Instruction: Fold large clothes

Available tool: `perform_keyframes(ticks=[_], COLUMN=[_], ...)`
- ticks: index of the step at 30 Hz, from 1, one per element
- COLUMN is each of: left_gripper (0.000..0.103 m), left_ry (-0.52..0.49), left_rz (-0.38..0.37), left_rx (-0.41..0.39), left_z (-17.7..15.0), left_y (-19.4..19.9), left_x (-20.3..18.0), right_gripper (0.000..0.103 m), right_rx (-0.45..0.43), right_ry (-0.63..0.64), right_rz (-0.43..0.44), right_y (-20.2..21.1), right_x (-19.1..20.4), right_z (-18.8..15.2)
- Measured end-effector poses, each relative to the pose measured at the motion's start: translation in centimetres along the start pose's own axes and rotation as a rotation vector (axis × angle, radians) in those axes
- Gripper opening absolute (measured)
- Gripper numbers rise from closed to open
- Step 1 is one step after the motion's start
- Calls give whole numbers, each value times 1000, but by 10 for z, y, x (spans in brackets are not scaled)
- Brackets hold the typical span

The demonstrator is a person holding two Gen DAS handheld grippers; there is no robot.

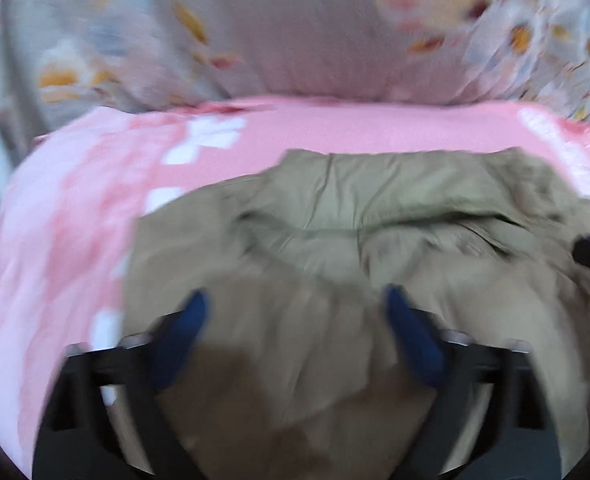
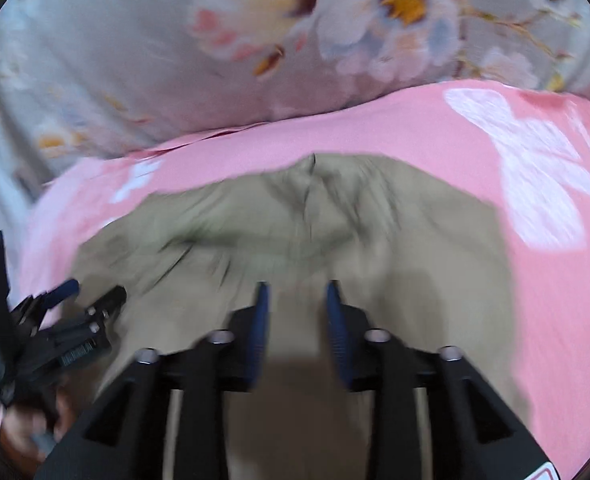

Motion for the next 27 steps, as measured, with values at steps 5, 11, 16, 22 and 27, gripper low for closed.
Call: perform_keyframes(ticks=[5,11,16,22,27], left_gripper=[96,96,96,95,71], left_ry=[38,285,466,602,575], left_rz=[-109,-225,-283,-331,-343], left_rx=[46,192,203,170,184], left_z=[-94,-232,-297,-309,-309], left_y=[103,182,216,228,228], left_x=[44,108,123,114,99], right_gripper=[55,58,59,61,61], right_rx=[-44,-4,-15,17,-15], right_ry=[-4,-230,-275,-357,-390], right_rz=[-63,-41,-3,69,48], right_y=[130,231,255,235,232], right_x=[-59,-138,-137,-120,-122], right_z=[-96,-215,-267,-290,-300])
Point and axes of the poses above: each gripper's, at about its wrist camera, not at the fingertips, and y roughly against the way its jaws point, x to its left, z to its top, the point moved 9 cm from there along -y, roughly the way its jaws point, and after that the axes turned 5 degrees about -y, right-handed, at the moved point
